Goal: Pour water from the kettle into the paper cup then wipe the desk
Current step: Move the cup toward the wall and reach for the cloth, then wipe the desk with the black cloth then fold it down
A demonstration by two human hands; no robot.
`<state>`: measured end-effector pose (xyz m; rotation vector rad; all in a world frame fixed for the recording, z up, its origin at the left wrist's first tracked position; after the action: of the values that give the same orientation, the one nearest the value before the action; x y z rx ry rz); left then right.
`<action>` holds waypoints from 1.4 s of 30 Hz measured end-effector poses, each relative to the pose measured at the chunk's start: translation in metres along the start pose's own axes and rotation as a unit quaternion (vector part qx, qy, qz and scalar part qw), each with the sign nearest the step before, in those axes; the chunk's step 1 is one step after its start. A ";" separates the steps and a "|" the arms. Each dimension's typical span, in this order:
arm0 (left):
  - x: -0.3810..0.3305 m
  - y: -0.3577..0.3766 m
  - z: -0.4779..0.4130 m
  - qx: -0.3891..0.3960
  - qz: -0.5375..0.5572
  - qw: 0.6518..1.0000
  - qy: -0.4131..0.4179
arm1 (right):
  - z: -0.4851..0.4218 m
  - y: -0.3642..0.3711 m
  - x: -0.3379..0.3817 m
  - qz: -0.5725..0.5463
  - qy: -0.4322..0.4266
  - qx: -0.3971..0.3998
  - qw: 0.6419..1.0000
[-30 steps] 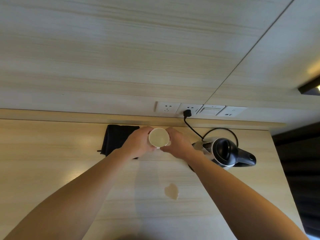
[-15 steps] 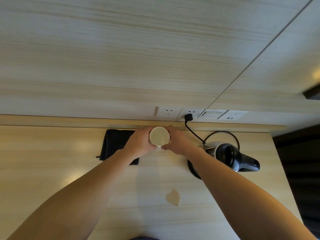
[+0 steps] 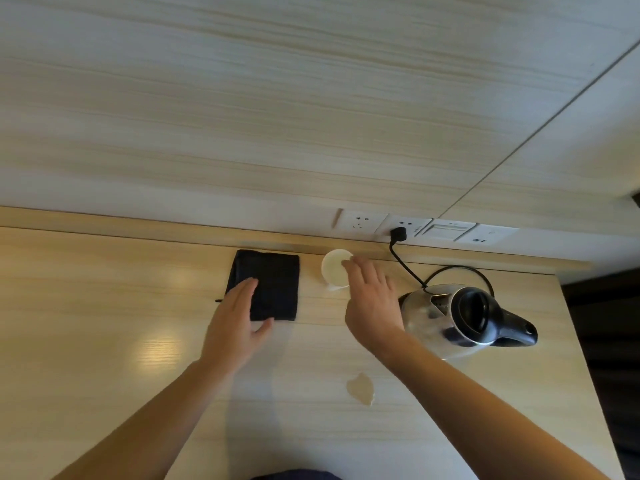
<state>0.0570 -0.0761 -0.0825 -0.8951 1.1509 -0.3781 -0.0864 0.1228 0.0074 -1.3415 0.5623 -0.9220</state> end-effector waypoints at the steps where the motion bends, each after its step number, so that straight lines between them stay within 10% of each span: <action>1: 0.015 -0.003 0.016 -0.008 -0.008 1.000 -0.007 | 0.005 0.000 0.012 -0.011 -0.029 -0.001 1.000; 11: 0.115 0.007 0.098 0.071 -0.182 0.980 -0.042 | -0.047 0.089 0.108 -0.024 -0.153 0.105 0.982; 25: 0.130 0.016 0.098 0.109 -0.249 0.961 -0.046 | -0.088 0.166 0.114 0.064 -0.146 0.058 0.985; 42: 0.127 0.016 0.100 0.062 -0.233 0.970 -0.026 | 0.059 0.193 0.098 0.064 -0.138 0.060 0.987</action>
<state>0.1946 -0.1103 -0.1616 -1.0557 0.8512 -0.7965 0.0605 0.0703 -0.1538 -1.2829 0.3682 -0.6415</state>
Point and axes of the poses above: each hand's wrist, its own z-axis away from the middle knuckle, its own y-axis out of the palm, x = y × z, the point moved 4 cm from there along -z, towards the middle knuckle, and after that the axes turned 5 degrees about z, right-handed, at the moved point
